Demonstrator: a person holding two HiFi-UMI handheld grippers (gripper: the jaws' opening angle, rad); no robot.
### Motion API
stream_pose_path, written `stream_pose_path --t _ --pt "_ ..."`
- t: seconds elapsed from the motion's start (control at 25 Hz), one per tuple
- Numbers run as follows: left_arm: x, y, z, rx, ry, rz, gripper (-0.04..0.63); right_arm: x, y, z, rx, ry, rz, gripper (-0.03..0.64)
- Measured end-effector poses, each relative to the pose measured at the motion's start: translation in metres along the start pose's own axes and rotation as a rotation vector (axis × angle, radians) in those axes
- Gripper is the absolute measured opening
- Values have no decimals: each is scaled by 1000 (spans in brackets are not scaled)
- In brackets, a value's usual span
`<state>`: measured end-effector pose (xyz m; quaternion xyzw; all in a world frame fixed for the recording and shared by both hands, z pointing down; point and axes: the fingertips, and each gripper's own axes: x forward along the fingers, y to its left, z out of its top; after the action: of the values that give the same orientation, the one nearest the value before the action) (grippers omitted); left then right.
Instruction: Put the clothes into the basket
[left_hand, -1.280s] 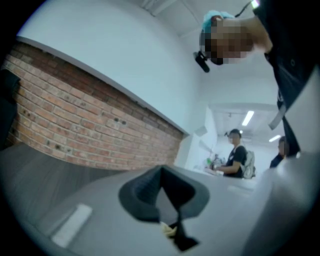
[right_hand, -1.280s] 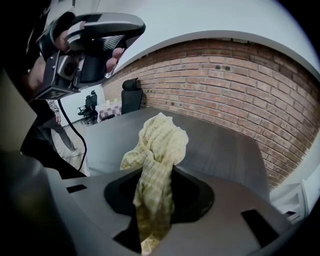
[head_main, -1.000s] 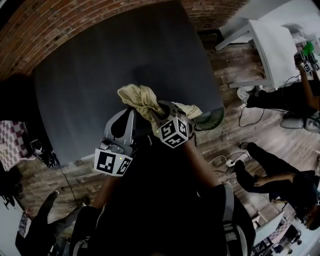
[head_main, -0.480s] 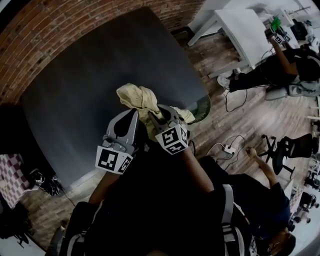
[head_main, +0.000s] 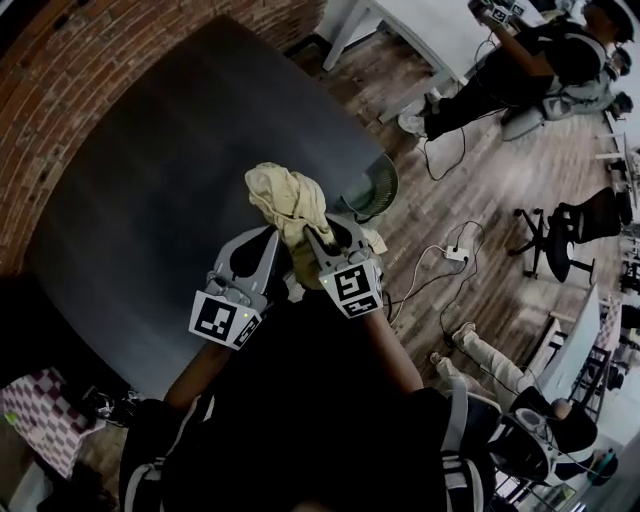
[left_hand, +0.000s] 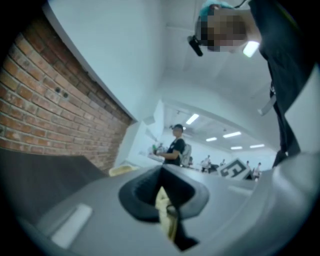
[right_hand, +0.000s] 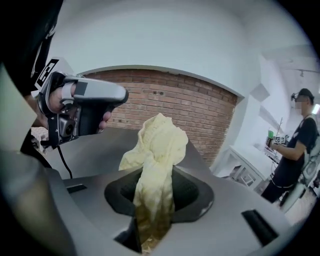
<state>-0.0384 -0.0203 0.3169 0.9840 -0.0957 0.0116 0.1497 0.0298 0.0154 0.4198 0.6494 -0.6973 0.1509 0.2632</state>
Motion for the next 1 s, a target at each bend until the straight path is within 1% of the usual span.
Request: stream_pose_path --t 0.16,0.32,0.6,0.72,0.8,0.88,1.0 --pt "20 -21 -1 15 6 -91 2 -20 -17 -14 57 -8 -81 120" --pt "31 -46 -14 32 19 -160 2 -44 -31 -39 113 -8 -155 120" --pt "65 -92 -46 46 23 -259 2 -88 -63 -101 157 17 -283 120" --pt "67 -109 -64 48 10 -287 2 -101 -63 -132 177 23 -325 120" --pt "63 -135 -71 54 0 -297 2 -126 -60 -150 181 25 -345 120" --pt "72 -167 -75 64 -4 -316 2 -153 -71 -168 177 29 -371 120" --pt "125 -207 -80 71 -2 -341 2 -180 -123 -196 180 41 -396 120"
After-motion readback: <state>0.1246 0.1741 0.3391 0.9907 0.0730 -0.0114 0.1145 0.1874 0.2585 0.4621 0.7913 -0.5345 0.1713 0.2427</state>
